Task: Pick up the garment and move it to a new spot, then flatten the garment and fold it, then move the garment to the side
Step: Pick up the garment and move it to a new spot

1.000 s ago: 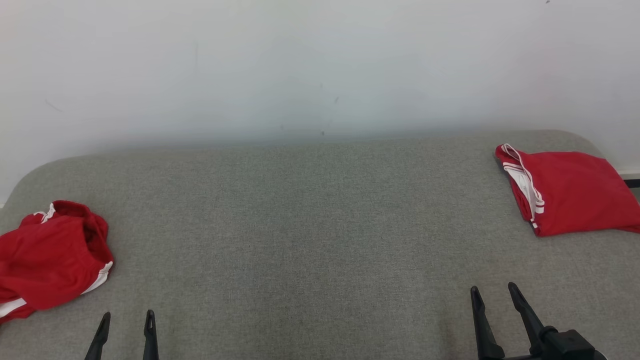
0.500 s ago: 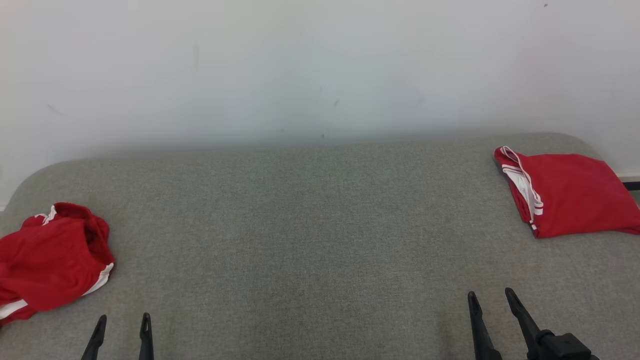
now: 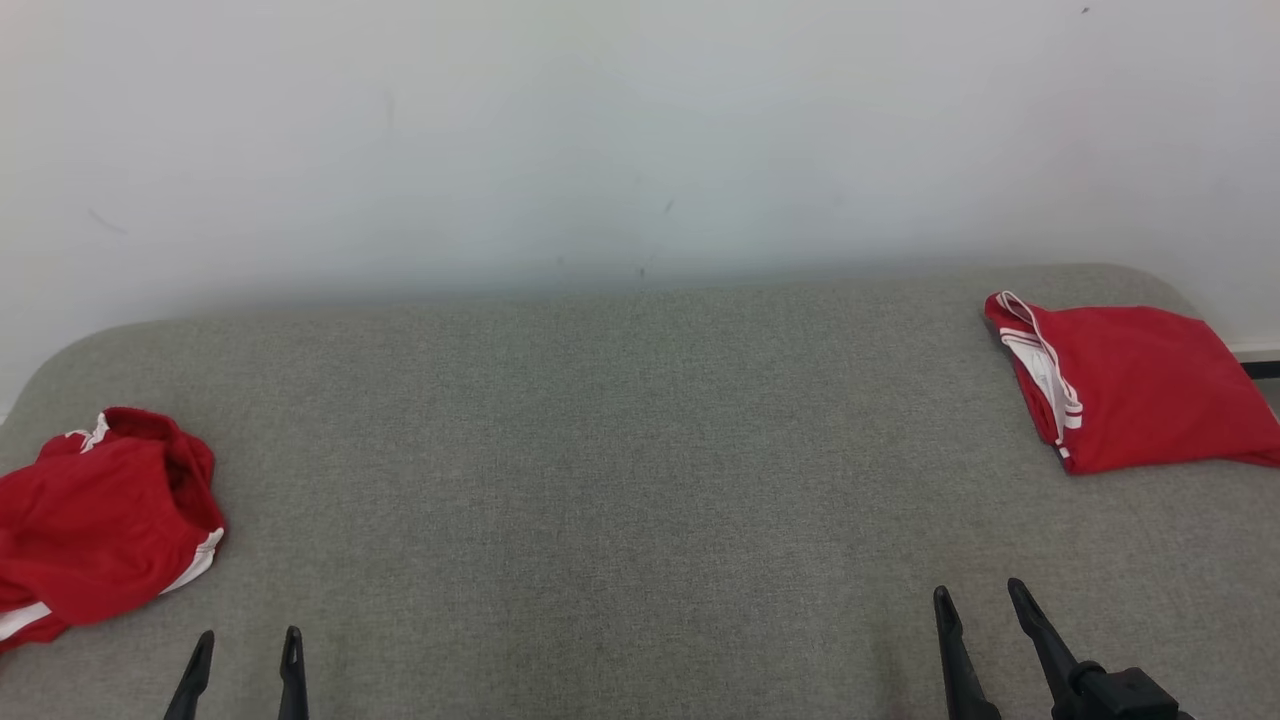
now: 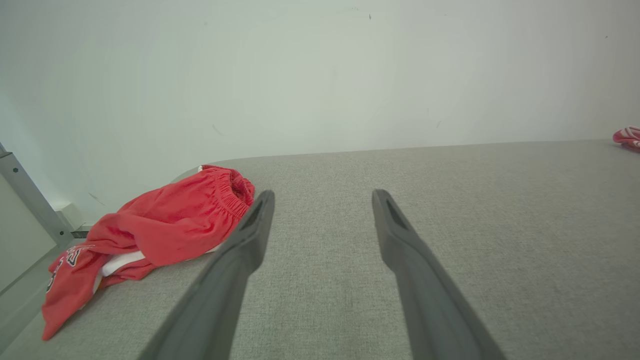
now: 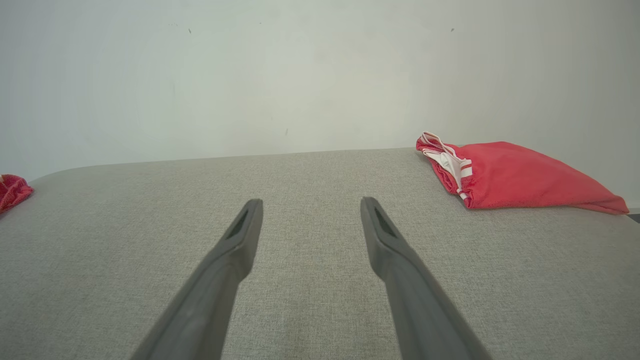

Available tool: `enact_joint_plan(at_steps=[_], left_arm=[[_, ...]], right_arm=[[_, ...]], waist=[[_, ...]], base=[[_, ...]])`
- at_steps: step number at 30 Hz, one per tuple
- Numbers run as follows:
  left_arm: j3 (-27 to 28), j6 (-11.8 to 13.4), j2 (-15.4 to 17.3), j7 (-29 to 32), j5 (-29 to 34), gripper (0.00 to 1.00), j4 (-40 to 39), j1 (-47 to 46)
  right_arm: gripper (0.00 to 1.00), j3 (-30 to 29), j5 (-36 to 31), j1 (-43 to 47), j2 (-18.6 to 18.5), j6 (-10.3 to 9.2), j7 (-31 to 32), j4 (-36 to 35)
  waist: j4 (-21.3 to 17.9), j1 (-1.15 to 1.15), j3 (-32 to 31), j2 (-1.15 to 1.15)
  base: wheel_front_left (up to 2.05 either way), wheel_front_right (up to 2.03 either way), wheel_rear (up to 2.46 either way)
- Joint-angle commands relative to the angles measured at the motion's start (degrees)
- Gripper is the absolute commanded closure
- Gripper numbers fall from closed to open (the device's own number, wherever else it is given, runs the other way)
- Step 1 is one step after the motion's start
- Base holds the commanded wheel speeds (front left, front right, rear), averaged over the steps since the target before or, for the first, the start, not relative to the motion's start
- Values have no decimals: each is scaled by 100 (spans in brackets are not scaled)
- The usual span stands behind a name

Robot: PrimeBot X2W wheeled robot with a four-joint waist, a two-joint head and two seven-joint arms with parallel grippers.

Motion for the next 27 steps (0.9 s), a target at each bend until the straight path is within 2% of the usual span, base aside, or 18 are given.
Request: enact_joint_plan(at_steps=[1,11,18,27], left_arm=[[-9,20,-6,-17,-17,0,-6,51],[-8,61,25,-17,-30,0,-8,60],[-9,127,59,-17,-20,0,-16,51],[22,226,79,-16,-87,0,-16,153]], right_arm=[[0,6,29,-8,-2,-14,-25,11],[0,1,29,77,14,-14,-25,29],[0,-38,27,144,64,-14,-25,18],[0,-115,33,214,68,-15,-25,38]], waist=[[0,0,3,0],[135,0,20,0],[654,0,52,0],[1543,0,79,0]], base=[[0,0,0],[0,0,0],[0,0,0],[0,0,0]])
